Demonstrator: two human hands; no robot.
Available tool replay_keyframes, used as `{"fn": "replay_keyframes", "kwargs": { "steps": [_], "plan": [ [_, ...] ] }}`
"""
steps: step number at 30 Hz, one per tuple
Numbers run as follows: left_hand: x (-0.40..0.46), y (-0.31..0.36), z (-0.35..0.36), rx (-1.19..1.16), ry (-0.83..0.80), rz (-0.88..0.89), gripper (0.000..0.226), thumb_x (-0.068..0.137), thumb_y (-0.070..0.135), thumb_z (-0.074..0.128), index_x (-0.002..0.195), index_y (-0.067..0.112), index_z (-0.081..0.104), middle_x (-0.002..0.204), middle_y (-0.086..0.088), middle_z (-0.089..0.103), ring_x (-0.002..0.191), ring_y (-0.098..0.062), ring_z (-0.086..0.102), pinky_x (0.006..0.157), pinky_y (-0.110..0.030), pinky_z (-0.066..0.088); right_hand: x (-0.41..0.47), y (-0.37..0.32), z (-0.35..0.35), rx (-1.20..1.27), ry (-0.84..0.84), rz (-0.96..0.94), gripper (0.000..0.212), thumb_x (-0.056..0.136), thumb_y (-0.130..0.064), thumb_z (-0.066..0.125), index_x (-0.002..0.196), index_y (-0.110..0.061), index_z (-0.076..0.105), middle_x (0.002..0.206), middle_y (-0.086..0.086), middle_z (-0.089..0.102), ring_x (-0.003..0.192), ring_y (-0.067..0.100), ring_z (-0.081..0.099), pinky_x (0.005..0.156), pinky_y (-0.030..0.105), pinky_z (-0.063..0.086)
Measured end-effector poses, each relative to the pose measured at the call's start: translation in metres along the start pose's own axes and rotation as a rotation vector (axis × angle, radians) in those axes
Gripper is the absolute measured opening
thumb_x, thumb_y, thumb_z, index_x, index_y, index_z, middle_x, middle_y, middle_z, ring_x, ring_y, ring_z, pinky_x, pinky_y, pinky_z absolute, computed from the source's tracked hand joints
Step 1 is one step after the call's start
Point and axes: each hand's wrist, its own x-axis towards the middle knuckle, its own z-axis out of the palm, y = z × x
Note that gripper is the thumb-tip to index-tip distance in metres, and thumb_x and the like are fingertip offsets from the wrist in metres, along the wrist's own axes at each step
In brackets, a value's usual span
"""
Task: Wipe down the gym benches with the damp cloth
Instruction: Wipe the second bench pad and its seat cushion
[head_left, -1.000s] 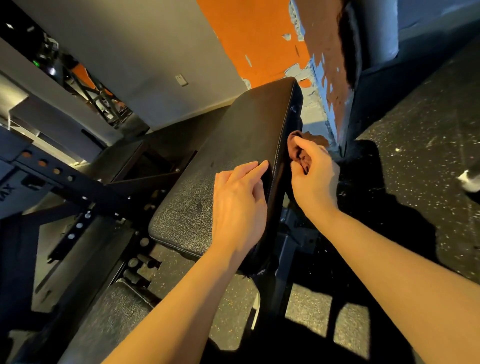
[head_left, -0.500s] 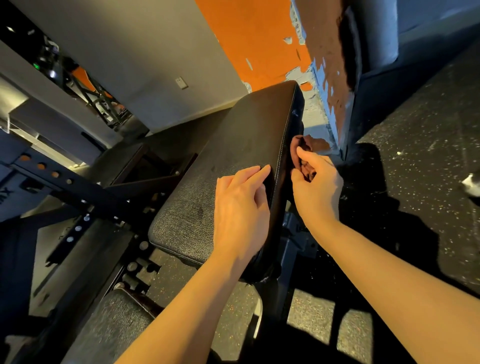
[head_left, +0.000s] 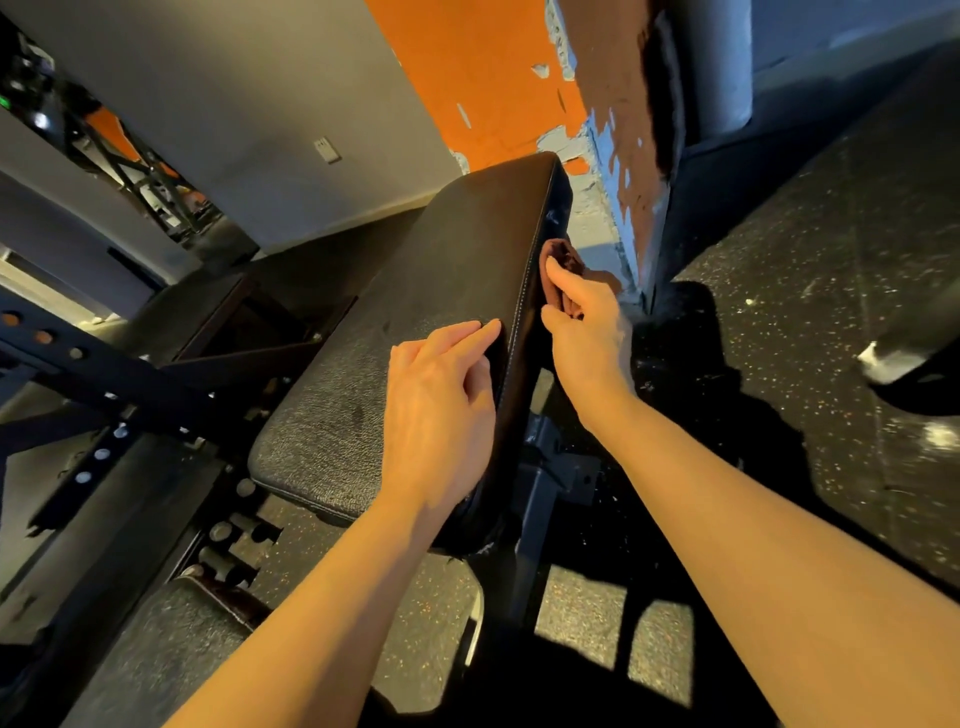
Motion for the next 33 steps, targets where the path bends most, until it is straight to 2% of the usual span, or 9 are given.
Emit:
{"fn": "replay_keyframes", "kwargs": {
  "steps": [3,5,9,13,16,19,22,27,33],
  "plan": [
    [0.001,-0.001,0.001,-0.014,0.010,0.013,0.037,0.100,0.014,0.044,0.130,0.026,0.060,0.132,0.012,0.057,0.120,-0.012,0.040,0.096,-0.015,0.026,-0.018,-0.002,-0.001,0.028,-0.031,-0.056,0.050,0.083,-0.008,0.058,0.132,-0.021,0.058,0.108,-0.007,0.046,0.105,0.013,0.051,0.101,0.035,0.045],
    [0.001,-0.002,0.002,-0.006,0.018,0.024,0.037,0.099,0.013,0.044,0.130,0.026,0.061,0.132,0.010,0.058,0.119,-0.014,0.041,0.096,-0.016,0.027,-0.034,-0.002,-0.003,0.023,-0.031,-0.169,0.050,0.076,-0.010,0.055,0.124,-0.018,0.064,0.105,-0.005,0.047,0.102,0.013,0.052,0.096,0.036,0.048],
    [0.001,-0.001,0.001,0.014,0.007,0.028,0.037,0.100,0.014,0.043,0.131,0.026,0.059,0.133,0.011,0.056,0.120,-0.014,0.040,0.097,-0.017,0.028,-0.036,0.002,-0.012,-0.080,-0.038,-0.247,0.051,0.081,0.004,0.057,0.124,-0.020,0.064,0.113,-0.001,0.053,0.104,0.007,0.052,0.092,0.017,0.046],
    [0.000,0.003,0.000,0.063,0.030,0.050,0.036,0.099,0.013,0.045,0.129,0.026,0.061,0.128,0.009,0.061,0.112,-0.014,0.044,0.094,-0.021,0.033,-0.013,-0.005,-0.013,0.007,-0.042,-0.103,0.057,0.090,-0.001,0.058,0.141,-0.022,0.048,0.126,-0.012,0.051,0.114,-0.001,0.048,0.087,-0.004,0.034],
    [0.009,0.004,-0.009,0.110,-0.028,0.053,0.034,0.095,0.014,0.051,0.123,0.026,0.065,0.113,0.009,0.065,0.102,-0.015,0.049,0.087,-0.022,0.034,-0.003,-0.007,-0.014,0.050,-0.027,0.034,0.055,0.089,-0.007,0.062,0.139,-0.021,0.045,0.125,-0.008,0.052,0.108,0.005,0.054,0.078,0.004,0.041],
    [0.037,0.004,-0.021,0.044,-0.172,0.044,0.026,0.088,0.019,0.060,0.112,0.027,0.067,0.097,0.008,0.058,0.092,-0.012,0.056,0.091,-0.029,0.041,-0.009,-0.010,-0.013,0.042,-0.056,0.004,0.059,0.081,0.000,0.066,0.133,-0.021,0.049,0.117,-0.005,0.052,0.099,0.006,0.051,0.071,0.003,0.041],
    [0.065,0.005,-0.012,0.002,-0.207,0.060,0.027,0.090,0.022,0.059,0.117,0.025,0.064,0.104,0.009,0.054,0.095,-0.006,0.053,0.082,-0.021,0.038,-0.012,-0.006,-0.013,0.003,-0.096,-0.115,0.064,0.079,0.009,0.061,0.135,-0.019,0.050,0.122,-0.003,0.053,0.108,0.005,0.050,0.083,0.003,0.039],
    [0.101,-0.004,0.017,0.007,-0.123,0.089,0.029,0.097,0.022,0.049,0.124,0.021,0.060,0.119,0.001,0.056,0.111,-0.017,0.053,0.085,-0.021,0.034,0.025,-0.002,-0.011,-0.057,-0.064,-0.106,0.062,0.081,0.015,0.054,0.137,-0.013,0.051,0.118,0.000,0.048,0.102,0.009,0.054,0.083,0.005,0.038],
    [0.142,-0.014,0.022,0.077,-0.193,0.186,0.037,0.102,0.025,0.041,0.137,0.024,0.052,0.137,0.005,0.053,0.127,-0.017,0.044,0.101,-0.025,0.030,0.012,0.000,-0.012,0.002,-0.038,-0.160,0.057,0.078,0.008,0.066,0.128,-0.019,0.060,0.111,-0.008,0.056,0.092,-0.013,0.053,0.078,0.001,0.039]
  ]
}}
